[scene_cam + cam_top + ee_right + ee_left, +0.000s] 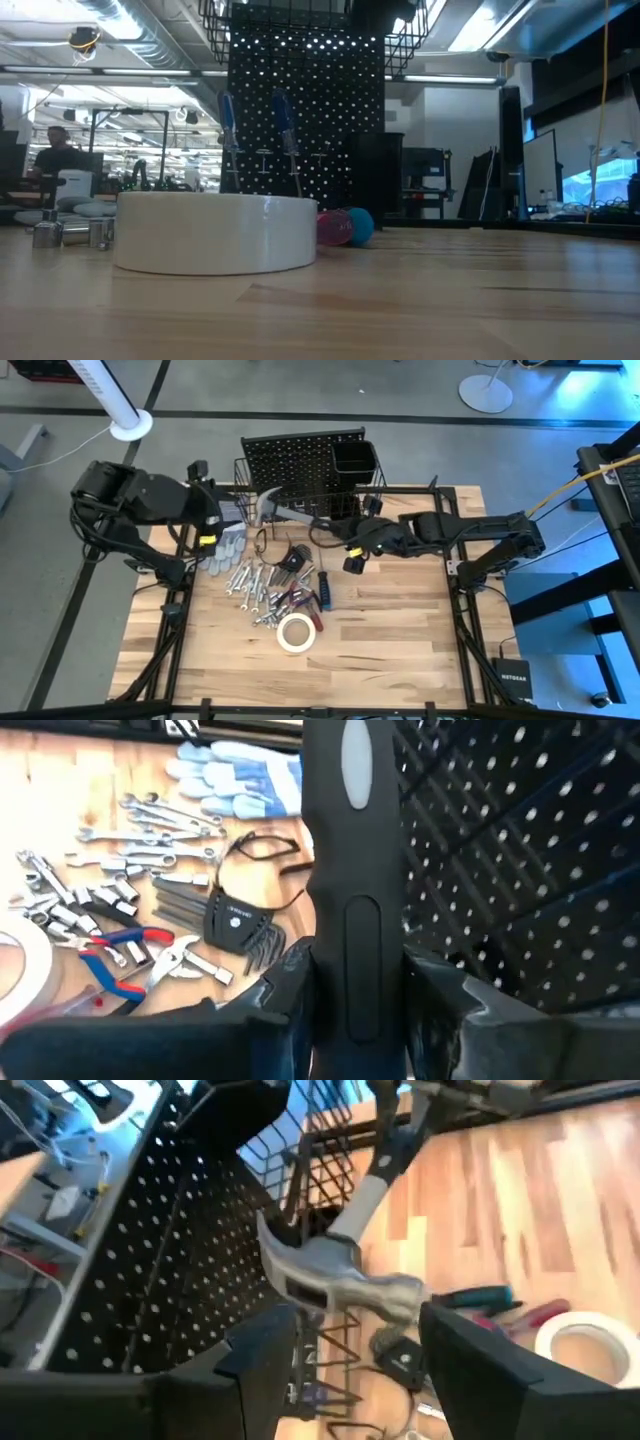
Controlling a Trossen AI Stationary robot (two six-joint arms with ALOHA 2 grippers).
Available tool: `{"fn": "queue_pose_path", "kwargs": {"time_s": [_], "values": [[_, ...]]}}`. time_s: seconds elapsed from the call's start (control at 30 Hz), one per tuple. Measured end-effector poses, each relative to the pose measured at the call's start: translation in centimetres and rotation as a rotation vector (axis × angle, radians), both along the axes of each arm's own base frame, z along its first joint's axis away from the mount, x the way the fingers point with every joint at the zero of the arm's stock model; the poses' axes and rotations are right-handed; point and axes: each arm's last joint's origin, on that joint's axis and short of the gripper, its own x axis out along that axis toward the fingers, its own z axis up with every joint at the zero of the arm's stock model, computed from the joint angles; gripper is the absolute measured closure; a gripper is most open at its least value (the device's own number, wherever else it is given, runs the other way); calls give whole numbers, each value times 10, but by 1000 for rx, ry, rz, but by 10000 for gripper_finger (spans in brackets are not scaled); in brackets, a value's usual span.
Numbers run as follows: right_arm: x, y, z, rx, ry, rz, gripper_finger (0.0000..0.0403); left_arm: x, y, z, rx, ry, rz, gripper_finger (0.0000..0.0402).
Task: Hang tools onto peg board
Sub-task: Put the hammer into the wire basket on the pegboard
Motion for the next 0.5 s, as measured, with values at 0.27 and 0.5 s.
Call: {"fn": "queue_pose_path", "kwargs": {"time_s": [0.27, 0.5], "values": [[26, 4, -25, 40, 27, 14, 294, 14, -11, -1, 9, -30, -59, 196], [35, 6, -32, 60, 31, 36, 294, 58, -23, -31, 36, 125, -112, 196]]}}
